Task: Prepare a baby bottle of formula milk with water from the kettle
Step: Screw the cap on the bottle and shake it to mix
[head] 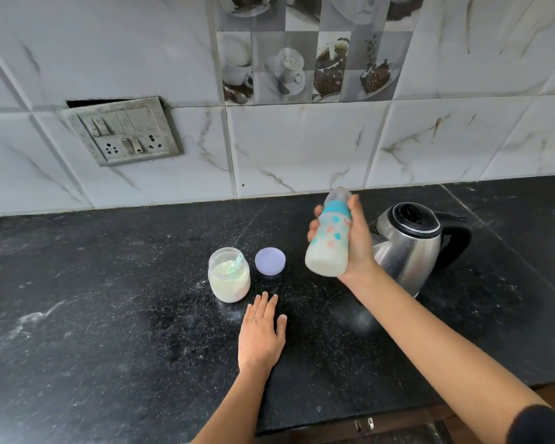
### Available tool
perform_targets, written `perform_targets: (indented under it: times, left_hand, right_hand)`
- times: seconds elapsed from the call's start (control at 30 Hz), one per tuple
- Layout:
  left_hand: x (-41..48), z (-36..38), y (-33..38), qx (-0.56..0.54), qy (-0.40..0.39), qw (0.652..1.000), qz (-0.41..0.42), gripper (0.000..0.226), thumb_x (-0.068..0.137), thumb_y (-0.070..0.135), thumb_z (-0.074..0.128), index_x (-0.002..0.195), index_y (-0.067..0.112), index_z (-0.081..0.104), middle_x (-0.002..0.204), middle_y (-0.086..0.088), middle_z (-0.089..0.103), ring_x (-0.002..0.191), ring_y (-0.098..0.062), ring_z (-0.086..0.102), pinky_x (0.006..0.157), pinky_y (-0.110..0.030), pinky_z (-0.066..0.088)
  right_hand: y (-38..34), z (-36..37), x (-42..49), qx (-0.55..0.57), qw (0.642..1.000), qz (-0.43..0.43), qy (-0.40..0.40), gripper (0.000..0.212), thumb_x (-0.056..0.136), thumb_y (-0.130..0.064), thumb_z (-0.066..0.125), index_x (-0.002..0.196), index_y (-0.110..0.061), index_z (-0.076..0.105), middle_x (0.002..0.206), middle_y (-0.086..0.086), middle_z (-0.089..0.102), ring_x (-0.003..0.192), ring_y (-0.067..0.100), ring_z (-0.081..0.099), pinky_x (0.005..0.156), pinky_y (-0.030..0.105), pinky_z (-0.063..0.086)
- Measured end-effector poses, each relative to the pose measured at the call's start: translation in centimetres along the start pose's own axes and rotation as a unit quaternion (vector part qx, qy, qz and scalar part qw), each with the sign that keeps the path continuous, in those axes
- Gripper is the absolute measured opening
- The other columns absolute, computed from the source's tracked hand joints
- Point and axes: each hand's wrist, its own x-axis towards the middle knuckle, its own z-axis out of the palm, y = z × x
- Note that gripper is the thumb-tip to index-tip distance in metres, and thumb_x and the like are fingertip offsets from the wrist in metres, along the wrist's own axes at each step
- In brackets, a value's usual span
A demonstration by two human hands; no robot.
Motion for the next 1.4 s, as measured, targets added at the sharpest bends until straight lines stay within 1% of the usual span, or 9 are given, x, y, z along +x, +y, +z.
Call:
perform_targets:
  times: [0.2, 0.4, 0.53, 0.7, 0.83, 0.97, 1.17, 1.3, 1.4]
  left_hand:
    - [0.0, 0.0, 0.1, 0.009, -0.003, 1.000, -0.001, 0.053, 0.101, 0.042, 0.029, 0.151, 0.023, 0.024, 0.159, 0.003, 0.016, 0.147, -0.009, 0.005, 0.119, -0.024, -0.003]
    - [-0.1, -0.1, 0.1, 0.008, -0.001, 1.000, -0.002, 0.053, 0.101, 0.042, 0.029, 0.150, 0.024, 0.024, 0.159, 0.004, 0.017, 0.147, -0.009, 0.006, 0.118, -0.024, -0.003]
    - [0.0, 0.0, 0.1, 0.008, -0.002, 1.000, -0.004, 0.053, 0.101, 0.043, 0.028, 0.150, 0.025, 0.024, 0.159, 0.004, 0.017, 0.147, -0.008, 0.005, 0.119, -0.024, -0.003]
    - [0.0, 0.0, 0.0, 0.007, -0.004, 1.000, -0.002, 0.053, 0.101, 0.043, 0.028, 0.150, 0.024, 0.024, 0.159, 0.004, 0.017, 0.147, -0.008, 0.006, 0.119, -0.025, -0.002]
    - [0.0, 0.0, 0.0, 0.008, -0.003, 1.000, -0.005, 0.053, 0.101, 0.043, 0.028, 0.150, 0.025, 0.024, 0.159, 0.005, 0.017, 0.147, -0.008, 0.005, 0.119, -0.024, -0.002]
    - [0.0, 0.0, 0.0, 0.004, 0.000, 1.000, 0.000, 0.053, 0.101, 0.043, 0.029, 0.150, 0.024, 0.025, 0.159, 0.004, 0.018, 0.147, -0.009, 0.007, 0.119, -0.024, -0.002]
    - [0.0, 0.1, -0.1, 0.005, -0.002, 1.000, 0.000, 0.053, 0.101, 0.043, 0.029, 0.150, 0.024, 0.025, 0.158, 0.004, 0.019, 0.147, -0.008, 0.007, 0.119, -0.025, -0.002]
    - [0.1, 0.1, -0.1, 0.002, 0.001, 1.000, 0.000, 0.053, 0.101, 0.043, 0.029, 0.150, 0.024, 0.026, 0.158, 0.004, 0.019, 0.147, -0.009, 0.008, 0.119, -0.024, -0.002]
    - [0.0, 0.0, -0.1, 0.008, -0.002, 1.000, -0.002, 0.053, 0.101, 0.043, 0.028, 0.150, 0.025, 0.025, 0.159, 0.005, 0.017, 0.147, -0.008, 0.006, 0.119, -0.024, -0.003]
  right_hand:
    - [1.6, -0.9, -1.3, -0.107, 0.991, 0.026, -0.081, 0.041, 0.085, -0.052, 0.049, 0.118, -0.029, 0.049, 0.083, 0.007, 0.061, 0.056, 0.022, 0.058, 0.053, 0.030, 0.051]
    - [0.1, 0.3, -0.2, -0.023, 0.999, 0.024, -0.011, 0.051, 0.087, -0.056, 0.047, 0.078, -0.012, 0.071, 0.075, 0.003, 0.061, 0.052, 0.016, 0.058, 0.049, 0.024, 0.050]
    - [1.8, -0.6, -1.1, -0.117, 0.990, 0.042, -0.072, 0.045, 0.086, -0.053, 0.049, 0.120, -0.024, 0.052, 0.085, 0.006, 0.062, 0.058, 0.021, 0.059, 0.054, 0.030, 0.051]
    - [0.7, 0.5, -0.1, -0.006, 0.999, 0.028, -0.021, 0.050, 0.087, -0.055, 0.048, 0.073, -0.013, 0.072, 0.077, 0.003, 0.061, 0.052, 0.017, 0.058, 0.049, 0.024, 0.050]
    - [2.1, 0.0, -1.7, -0.094, 0.992, 0.048, -0.068, 0.038, 0.078, -0.057, 0.055, 0.091, -0.026, 0.074, 0.084, 0.003, 0.062, 0.057, 0.018, 0.059, 0.052, 0.028, 0.051]
    - [0.8, 0.0, -0.1, -0.023, 0.997, 0.022, -0.064, 0.047, 0.057, -0.055, 0.081, 0.080, -0.014, 0.074, 0.080, 0.003, 0.063, 0.058, 0.017, 0.062, 0.053, 0.028, 0.053]
    - [1.9, 0.4, -2.3, -0.065, 0.995, 0.039, -0.064, 0.043, 0.085, -0.055, 0.044, 0.085, -0.026, 0.076, 0.081, 0.003, 0.061, 0.055, 0.017, 0.058, 0.051, 0.027, 0.050]
    - [1.0, 0.7, -0.5, -0.003, 1.000, 0.009, -0.012, 0.048, 0.081, -0.056, 0.051, 0.075, -0.013, 0.071, 0.077, 0.002, 0.062, 0.053, 0.017, 0.059, 0.049, 0.025, 0.051]
    - [1.5, -0.2, -0.8, -0.040, 0.998, 0.033, -0.039, 0.047, 0.084, -0.056, 0.048, 0.103, -0.015, 0.061, 0.081, 0.004, 0.061, 0.055, 0.018, 0.059, 0.051, 0.027, 0.051]
